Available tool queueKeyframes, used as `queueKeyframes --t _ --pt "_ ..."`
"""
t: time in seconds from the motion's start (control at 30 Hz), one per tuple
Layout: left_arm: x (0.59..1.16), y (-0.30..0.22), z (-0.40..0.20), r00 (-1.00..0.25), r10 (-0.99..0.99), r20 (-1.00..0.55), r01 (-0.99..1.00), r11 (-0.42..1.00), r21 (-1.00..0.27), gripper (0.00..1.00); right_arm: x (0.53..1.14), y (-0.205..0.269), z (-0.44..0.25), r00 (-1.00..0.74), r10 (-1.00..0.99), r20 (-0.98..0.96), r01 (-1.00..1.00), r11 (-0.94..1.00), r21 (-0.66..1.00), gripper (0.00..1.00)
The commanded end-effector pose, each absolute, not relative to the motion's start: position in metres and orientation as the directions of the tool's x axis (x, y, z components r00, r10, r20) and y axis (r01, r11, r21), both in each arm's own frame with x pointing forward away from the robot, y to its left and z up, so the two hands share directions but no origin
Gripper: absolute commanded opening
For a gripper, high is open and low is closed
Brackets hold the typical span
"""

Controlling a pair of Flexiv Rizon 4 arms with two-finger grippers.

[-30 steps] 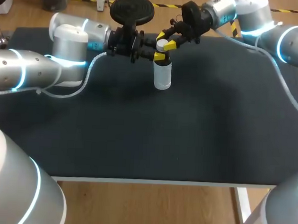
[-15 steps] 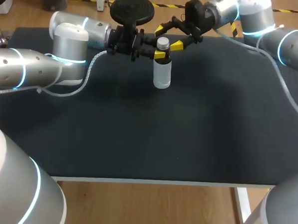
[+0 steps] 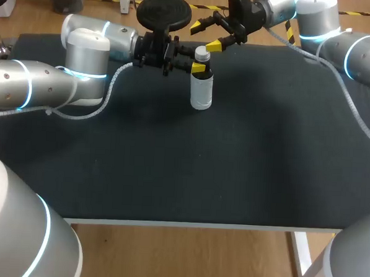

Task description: Unscrew the bottle cap

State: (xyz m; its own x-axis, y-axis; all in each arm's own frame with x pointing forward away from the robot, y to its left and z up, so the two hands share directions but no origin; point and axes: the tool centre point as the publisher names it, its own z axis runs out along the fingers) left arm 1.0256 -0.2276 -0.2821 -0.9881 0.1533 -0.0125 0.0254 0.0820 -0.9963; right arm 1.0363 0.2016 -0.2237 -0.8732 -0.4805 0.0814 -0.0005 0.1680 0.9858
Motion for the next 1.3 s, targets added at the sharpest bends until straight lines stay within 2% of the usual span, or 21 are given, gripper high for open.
queueKeyframes --t 0.03,0.6,1.3 --pt "1.027 -0.227 -0.282 -0.987 0.159 -0.011 0.024 0.082 -0.996 0.0 1.01 0.204 -0.209 -0.977 0.203 -0.061 -0.02 0.199 0.98 1.0" --pt "1.027 -0.227 -0.282 -0.987 0.159 -0.011 0.024 0.082 -0.996 0.0 0.992 0.188 -0.209 -0.817 0.568 -0.094 0.047 0.228 0.973 1.0" --pt "1.027 -0.227 -0.282 -0.987 0.159 -0.011 0.024 0.082 -0.996 0.0 1.0 0.198 -0.22 -0.711 0.688 -0.145 0.022 0.228 0.974 1.0"
